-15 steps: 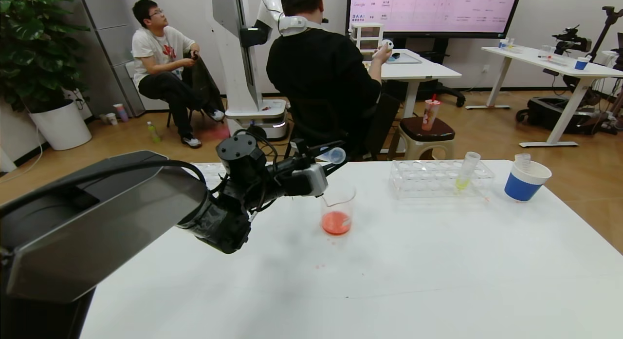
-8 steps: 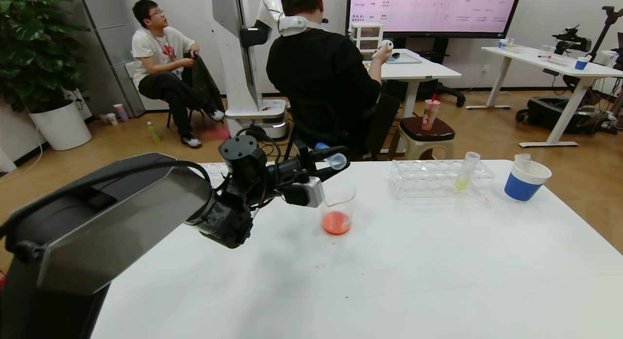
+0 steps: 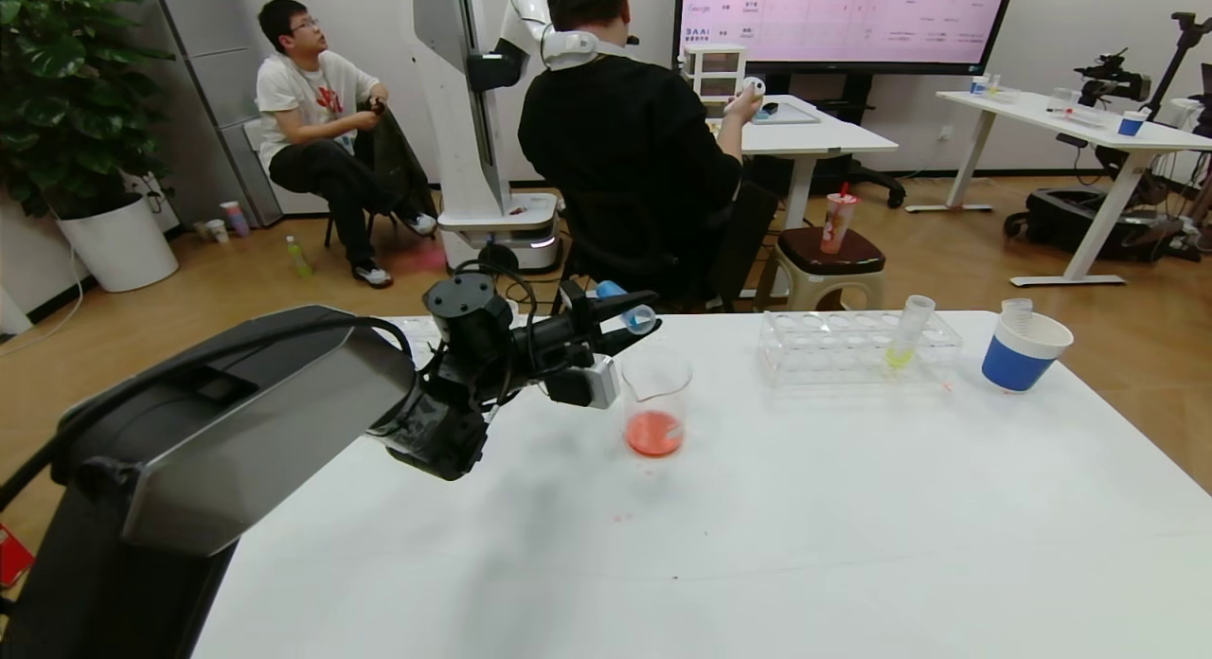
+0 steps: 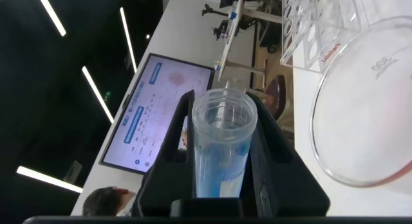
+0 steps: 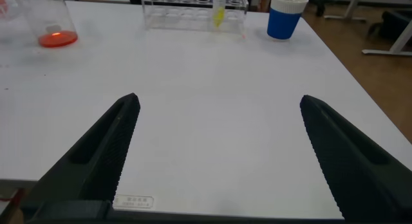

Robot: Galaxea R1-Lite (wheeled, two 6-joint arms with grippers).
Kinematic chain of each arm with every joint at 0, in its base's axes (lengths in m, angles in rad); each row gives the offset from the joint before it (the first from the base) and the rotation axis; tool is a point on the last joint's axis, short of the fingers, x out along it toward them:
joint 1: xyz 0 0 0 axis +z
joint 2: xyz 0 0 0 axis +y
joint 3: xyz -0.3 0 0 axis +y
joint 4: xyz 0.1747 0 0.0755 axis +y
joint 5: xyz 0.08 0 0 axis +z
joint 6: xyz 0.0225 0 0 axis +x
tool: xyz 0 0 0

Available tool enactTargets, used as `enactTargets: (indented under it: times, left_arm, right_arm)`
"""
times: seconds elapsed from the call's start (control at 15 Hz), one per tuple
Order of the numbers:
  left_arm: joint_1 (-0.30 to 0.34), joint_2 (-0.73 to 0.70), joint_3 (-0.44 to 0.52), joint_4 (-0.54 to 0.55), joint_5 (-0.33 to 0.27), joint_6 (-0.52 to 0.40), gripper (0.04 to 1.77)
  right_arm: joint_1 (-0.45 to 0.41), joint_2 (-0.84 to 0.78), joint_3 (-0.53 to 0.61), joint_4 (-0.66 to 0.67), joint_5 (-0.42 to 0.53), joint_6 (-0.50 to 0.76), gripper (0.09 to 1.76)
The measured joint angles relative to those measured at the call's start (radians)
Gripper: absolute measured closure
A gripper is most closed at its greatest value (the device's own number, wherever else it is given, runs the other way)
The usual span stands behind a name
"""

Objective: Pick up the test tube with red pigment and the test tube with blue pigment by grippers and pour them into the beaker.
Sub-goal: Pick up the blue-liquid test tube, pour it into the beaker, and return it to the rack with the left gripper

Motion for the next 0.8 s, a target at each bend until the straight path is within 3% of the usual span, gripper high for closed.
enactTargets:
  times: [0.8]
  left_arm:
    - [0.008,0.028,-0.064,0.001,0.005,0.139,1.31]
  right_arm:
    - [0.000,0.000,0.000,0.000,0.000,0.000,0.11]
